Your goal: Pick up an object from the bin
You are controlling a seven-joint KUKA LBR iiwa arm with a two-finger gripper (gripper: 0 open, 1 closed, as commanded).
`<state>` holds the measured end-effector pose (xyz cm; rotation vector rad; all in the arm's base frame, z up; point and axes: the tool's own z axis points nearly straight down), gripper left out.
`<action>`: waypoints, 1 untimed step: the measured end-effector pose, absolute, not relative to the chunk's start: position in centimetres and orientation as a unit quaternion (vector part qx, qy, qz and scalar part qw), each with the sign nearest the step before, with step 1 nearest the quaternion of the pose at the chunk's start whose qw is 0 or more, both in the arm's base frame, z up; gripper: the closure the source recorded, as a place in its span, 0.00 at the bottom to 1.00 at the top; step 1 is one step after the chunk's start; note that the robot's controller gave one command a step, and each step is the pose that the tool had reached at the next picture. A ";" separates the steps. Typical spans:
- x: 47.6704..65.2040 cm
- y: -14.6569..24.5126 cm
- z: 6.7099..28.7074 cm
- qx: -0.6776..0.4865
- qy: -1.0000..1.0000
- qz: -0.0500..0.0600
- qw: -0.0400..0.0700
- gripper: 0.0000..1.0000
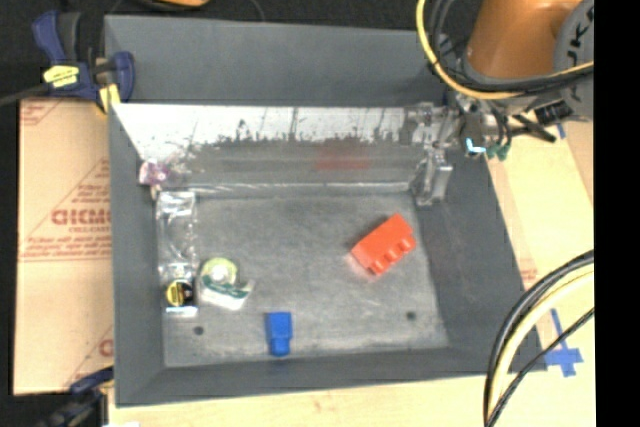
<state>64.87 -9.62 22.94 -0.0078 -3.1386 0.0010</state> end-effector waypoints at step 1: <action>58.5 -11.5 12.9 0.070 -0.998 0.000 0.003 0.00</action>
Offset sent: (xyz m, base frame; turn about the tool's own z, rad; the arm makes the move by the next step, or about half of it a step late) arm -0.0610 -0.0164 -0.0971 -0.1490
